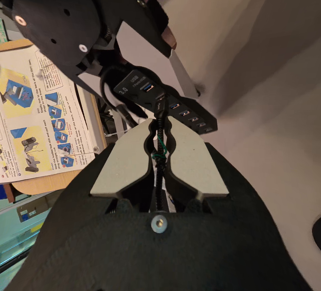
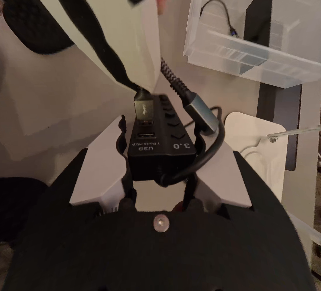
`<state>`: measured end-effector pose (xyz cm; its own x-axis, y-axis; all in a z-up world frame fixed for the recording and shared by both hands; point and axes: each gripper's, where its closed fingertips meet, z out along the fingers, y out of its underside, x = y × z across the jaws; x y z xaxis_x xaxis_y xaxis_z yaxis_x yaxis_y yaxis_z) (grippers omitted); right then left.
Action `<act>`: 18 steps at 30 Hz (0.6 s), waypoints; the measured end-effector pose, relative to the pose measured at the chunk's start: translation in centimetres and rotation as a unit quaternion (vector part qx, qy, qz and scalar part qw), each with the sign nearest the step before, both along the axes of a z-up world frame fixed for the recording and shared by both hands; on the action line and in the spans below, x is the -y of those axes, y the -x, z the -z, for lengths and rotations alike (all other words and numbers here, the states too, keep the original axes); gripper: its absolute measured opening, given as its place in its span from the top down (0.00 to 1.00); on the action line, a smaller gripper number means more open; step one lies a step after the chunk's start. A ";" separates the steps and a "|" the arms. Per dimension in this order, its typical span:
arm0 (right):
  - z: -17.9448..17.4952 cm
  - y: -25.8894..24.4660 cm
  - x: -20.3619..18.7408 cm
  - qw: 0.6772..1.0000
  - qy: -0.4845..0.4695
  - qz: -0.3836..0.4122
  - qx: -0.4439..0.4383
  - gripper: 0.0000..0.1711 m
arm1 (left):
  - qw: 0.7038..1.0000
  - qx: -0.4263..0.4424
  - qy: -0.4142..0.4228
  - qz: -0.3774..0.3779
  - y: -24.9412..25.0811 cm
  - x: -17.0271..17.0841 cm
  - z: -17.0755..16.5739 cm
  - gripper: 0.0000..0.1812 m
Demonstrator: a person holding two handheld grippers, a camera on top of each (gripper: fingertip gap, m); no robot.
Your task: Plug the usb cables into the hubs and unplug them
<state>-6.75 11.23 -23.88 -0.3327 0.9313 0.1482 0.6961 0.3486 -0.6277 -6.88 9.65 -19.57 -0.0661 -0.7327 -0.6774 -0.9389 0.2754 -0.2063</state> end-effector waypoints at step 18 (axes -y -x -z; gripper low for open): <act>3.9 0.6 3.0 0.990 0.076 -0.008 -0.118 0.63 | 0.988 0.075 0.122 -0.060 0.7 1.7 5.6 0.93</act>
<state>-7.33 8.25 -27.74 -0.3212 0.9435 0.0817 0.5192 0.2476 -0.8180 -7.56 7.92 -25.13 0.1195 -0.8714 -0.4758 -0.9157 0.0883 -0.3919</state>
